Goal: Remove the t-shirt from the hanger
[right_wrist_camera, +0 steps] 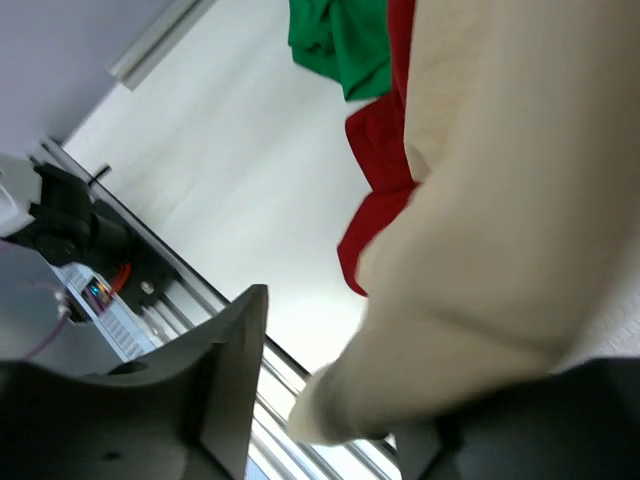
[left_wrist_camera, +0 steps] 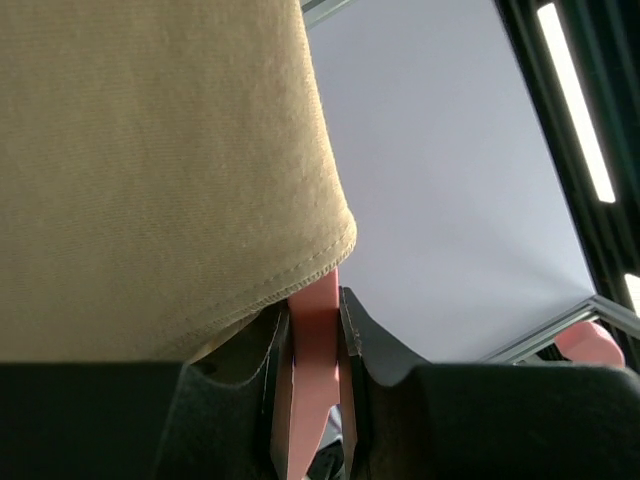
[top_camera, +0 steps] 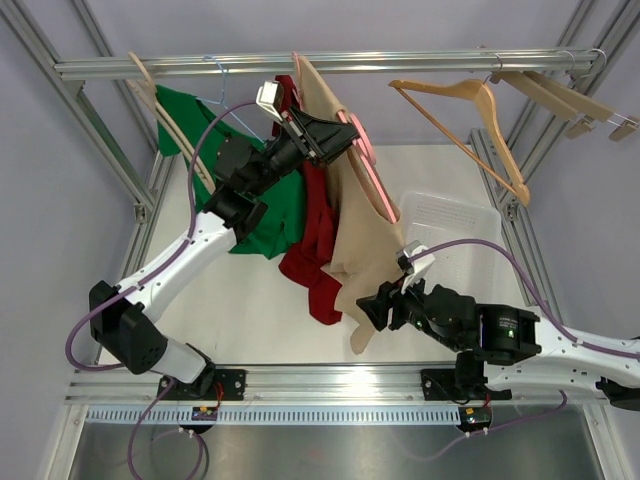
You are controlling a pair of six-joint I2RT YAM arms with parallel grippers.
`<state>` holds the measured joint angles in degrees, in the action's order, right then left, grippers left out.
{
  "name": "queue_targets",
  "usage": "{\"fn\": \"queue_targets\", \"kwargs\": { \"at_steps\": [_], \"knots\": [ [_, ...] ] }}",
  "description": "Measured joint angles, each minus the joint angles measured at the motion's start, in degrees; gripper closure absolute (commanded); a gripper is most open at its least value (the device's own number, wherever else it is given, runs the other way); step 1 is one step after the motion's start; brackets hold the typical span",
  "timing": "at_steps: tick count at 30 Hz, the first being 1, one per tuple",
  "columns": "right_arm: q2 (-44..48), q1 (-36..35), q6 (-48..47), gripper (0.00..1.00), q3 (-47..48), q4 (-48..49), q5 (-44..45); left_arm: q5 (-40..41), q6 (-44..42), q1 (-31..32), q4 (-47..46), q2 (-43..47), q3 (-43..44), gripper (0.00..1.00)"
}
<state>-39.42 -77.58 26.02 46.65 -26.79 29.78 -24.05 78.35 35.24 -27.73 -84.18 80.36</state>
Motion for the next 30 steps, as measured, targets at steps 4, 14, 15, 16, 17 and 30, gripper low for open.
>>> {"fn": "queue_targets", "kwargs": {
  "at_steps": [4, 14, 15, 16, 17, 30],
  "knots": [
    [1.0, -0.2, -0.6, 0.43, -0.6, -1.0, 0.1, 0.7, 1.3, -0.2, -1.6, 0.0, 0.0, 1.00],
    [2.5, -0.3, -1.7, 0.36, -0.3, -1.8, 5.1, 1.5, 1.7, -0.2, -2.7, 0.6, -1.2, 1.00],
    [3.8, -0.4, -1.9, 0.33, -0.3, -1.8, 6.0, 1.7, 1.7, -0.2, -3.1, 1.0, -1.9, 1.00],
    [5.4, -0.4, -2.2, 0.31, -0.3, -1.8, 7.1, 1.9, 1.7, -0.2, -3.5, 1.6, -2.9, 1.00],
    [6.9, -0.4, -2.6, 0.30, -0.3, -1.7, 8.2, 2.0, 1.7, -0.3, -4.0, 2.3, -4.0, 1.00],
    [5.8, -0.4, -7.1, 0.39, 1.5, 0.4, 12.5, 3.3, 1.7, -0.8, -5.2, 6.8, -10.1, 1.00]
  ]
}}
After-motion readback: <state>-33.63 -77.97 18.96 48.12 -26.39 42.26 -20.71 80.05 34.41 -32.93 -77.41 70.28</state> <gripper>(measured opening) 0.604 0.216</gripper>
